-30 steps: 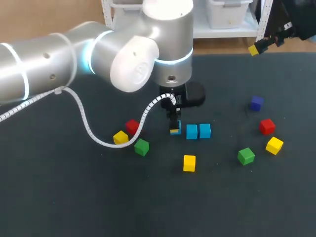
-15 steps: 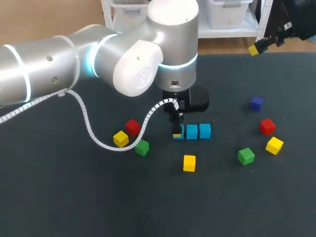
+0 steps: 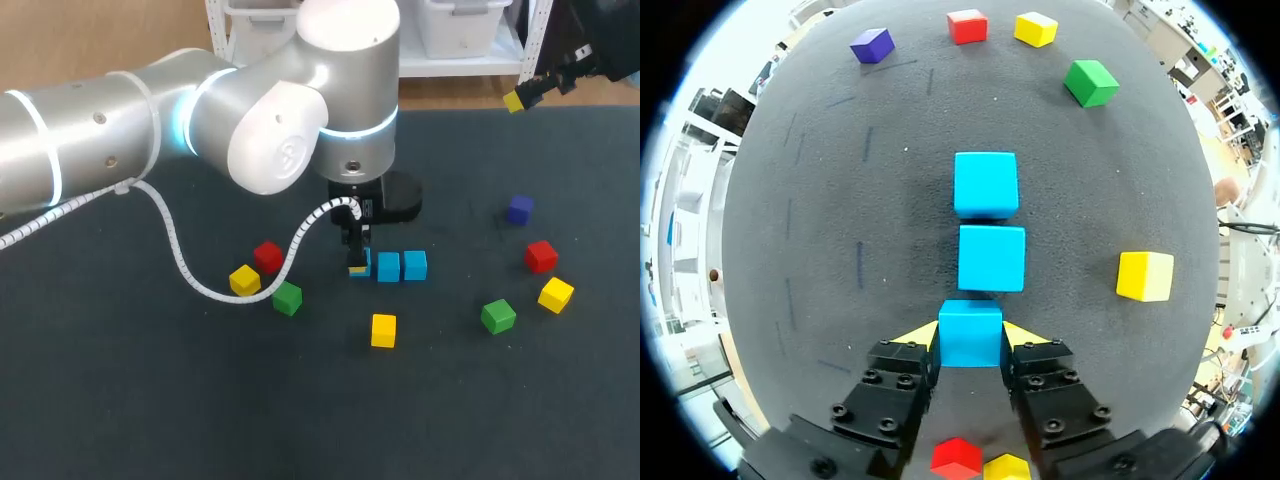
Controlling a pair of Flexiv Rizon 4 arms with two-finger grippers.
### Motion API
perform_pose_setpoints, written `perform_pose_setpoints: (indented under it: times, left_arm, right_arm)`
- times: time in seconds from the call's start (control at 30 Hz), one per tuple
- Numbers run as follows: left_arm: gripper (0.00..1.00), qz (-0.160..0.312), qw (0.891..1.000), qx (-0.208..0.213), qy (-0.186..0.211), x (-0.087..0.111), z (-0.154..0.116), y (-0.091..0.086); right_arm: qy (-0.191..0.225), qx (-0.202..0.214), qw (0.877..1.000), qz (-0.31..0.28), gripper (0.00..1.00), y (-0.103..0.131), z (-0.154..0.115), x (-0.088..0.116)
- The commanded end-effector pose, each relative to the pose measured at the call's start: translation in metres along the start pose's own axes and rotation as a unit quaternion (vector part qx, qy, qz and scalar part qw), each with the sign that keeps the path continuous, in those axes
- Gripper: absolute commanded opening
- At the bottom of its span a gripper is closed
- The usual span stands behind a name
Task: Place the blue cubes, place green cubes on the blue cubes, place the yellow cubes on the green cubes, then place the red cubes on the yellow cubes, and place purple cube on the red cubes.
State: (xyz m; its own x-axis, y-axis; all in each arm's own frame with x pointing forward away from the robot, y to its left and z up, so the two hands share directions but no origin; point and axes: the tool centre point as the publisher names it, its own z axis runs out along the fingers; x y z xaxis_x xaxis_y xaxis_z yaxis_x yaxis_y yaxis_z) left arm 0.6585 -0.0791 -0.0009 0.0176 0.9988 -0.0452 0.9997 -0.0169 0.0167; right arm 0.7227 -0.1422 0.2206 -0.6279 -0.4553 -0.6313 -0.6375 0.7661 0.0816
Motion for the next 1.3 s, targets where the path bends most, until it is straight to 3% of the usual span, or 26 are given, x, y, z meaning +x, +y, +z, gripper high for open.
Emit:
perform_pose_setpoints:
  times: [0.03,0.9,1.03,1.3]
  left_arm:
    - [0.0,0.003,1.0,0.003,0.0,-0.0006,-0.0014,-0.001]
    - [0.0,0.002,1.0,0.012,-0.001,-0.0006,0.0,-0.0045]
    - [0.06,0.005,1.0,0.011,-0.002,-0.0015,-0.0011,-0.0043]
    - [0.0,0.008,1.0,0.012,-0.006,-0.0032,-0.0032,-0.0059]
  right_arm:
    - [0.0,0.001,1.0,0.0,1.0,0.0005,-0.0003,0.0005]
    - [0.0,0.001,1.0,0.0,1.0,0.0005,-0.0003,0.0005]
    - [0.0,0.001,1.0,0.0,1.0,0.0005,-0.0003,0.0005]
    - [0.0,0.001,1.0,0.0,1.0,0.0005,-0.0003,0.0005]
